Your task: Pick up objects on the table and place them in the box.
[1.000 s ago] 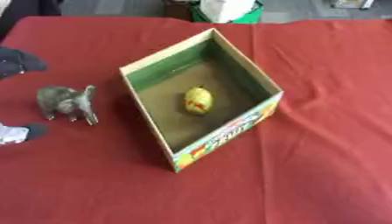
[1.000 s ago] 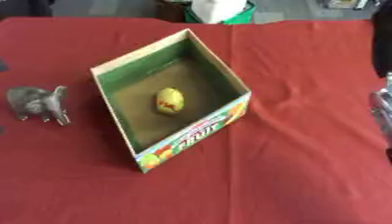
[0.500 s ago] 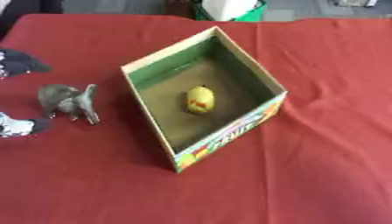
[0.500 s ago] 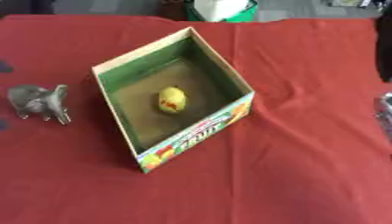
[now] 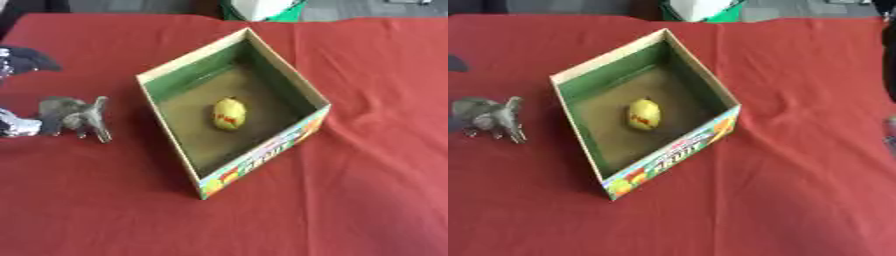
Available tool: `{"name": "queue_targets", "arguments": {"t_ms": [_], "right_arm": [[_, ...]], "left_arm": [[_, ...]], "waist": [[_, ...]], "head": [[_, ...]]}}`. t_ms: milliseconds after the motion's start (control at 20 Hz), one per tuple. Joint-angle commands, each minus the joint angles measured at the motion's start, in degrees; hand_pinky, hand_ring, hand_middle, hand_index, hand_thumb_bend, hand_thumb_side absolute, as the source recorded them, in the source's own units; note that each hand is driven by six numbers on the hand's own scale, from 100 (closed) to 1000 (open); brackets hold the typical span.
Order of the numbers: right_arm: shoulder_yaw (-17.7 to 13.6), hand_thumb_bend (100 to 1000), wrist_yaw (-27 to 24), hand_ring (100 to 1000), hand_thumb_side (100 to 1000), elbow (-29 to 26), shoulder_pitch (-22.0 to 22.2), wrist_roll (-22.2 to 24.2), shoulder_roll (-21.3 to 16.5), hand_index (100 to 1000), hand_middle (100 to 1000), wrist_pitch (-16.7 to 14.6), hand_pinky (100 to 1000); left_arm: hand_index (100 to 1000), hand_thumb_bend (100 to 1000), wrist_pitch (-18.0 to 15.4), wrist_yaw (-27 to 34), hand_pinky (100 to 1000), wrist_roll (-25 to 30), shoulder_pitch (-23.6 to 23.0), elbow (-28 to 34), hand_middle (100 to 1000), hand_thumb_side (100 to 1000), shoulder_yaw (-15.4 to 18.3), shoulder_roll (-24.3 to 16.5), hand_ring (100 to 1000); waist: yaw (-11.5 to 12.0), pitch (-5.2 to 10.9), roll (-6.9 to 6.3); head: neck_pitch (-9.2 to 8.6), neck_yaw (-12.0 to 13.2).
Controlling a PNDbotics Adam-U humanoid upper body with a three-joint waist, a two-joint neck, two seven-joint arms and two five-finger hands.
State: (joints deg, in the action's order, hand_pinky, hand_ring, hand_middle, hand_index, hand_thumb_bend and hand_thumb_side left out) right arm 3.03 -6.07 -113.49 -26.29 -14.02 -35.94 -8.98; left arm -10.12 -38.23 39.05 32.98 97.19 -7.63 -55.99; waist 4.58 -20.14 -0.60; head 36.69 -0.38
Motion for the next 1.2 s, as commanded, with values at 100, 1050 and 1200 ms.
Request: {"name": "queue_targets", "arguments": {"t_ms": [100,1050,1200], "right_arm": [[-0.22,100,0.42,786,902,-1.10,-0.98,0.42,-0.77,872,744,0.09,788],[0.43,100,0.71,781,888,-1.10,-1.17,1.79,-0.31,866,735,1.11,792],[0.47,100,0.76,781,885,-1.10,-1.19,1.92,-0.28,865,733,1.19,792]], "left_arm": [[1000,487,-1.99,0.29,893,1.37,1.71,-2.11,943,842,0.16,-0.89,939],[1000,434,-10.12,2.34,936,12.91,7.04,-7.82,950,713,0.12,-1.14,957],[1000,435,-10.42,2.37,933,12.92,7.38,-8.74,937,719,-0.37,-0.94,952]], "waist": [[-0.25,0.58,-0.19],[-1.16,-1.41,-0.46],[-1.36,-1.66,-0.51]], "head": [[-1.06,0.41],[-2.78,1.66],[-3.04,1.89]]}}
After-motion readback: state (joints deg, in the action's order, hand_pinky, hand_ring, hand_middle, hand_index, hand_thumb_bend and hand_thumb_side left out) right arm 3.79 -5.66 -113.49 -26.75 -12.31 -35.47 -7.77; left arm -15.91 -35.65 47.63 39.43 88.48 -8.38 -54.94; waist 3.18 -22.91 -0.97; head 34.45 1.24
